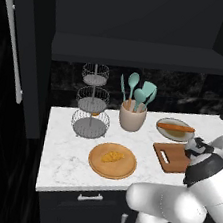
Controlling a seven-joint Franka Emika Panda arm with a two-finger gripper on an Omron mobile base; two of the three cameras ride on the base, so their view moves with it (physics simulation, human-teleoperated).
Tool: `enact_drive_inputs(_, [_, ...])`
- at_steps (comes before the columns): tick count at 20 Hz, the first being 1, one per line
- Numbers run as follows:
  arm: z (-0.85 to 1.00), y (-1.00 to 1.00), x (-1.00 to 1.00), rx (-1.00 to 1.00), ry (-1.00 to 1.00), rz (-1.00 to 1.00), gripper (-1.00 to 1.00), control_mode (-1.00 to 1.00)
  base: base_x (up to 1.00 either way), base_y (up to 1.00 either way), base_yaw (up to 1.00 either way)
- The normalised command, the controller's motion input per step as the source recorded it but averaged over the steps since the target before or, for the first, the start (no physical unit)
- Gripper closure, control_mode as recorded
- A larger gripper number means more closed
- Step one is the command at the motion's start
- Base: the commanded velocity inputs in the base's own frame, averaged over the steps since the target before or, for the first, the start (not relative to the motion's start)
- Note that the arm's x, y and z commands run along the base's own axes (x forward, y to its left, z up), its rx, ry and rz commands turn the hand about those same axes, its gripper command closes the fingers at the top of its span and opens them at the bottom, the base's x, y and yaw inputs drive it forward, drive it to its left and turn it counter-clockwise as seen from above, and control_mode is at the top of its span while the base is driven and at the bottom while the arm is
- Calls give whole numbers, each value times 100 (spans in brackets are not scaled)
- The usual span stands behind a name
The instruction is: From the different types of pastries on the counter, select a croissant and place it on the cutting board. Then retrieve a jar of jam from the cabinet and place it alongside the croissant on the cutting board.
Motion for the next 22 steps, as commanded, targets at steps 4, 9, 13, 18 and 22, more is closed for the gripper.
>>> enact_drive_inputs(4, [0,0,-10,0,0,3,-100,-100,0,0,0])
enact_drive_inputs(9, [0,0,-1,0,0,2,-100,-100,0,0,0])
enact_drive_inputs(13, [74,9,1,-5,4,5,-100,-100,0,0,0])
enact_drive_inputs(18, [85,19,12,-13,12,5,-100,-100,0,0,0])
enact_drive_inputs(22, [-9,74,-12,-6,7,-1,-100,-100,0,0,0])
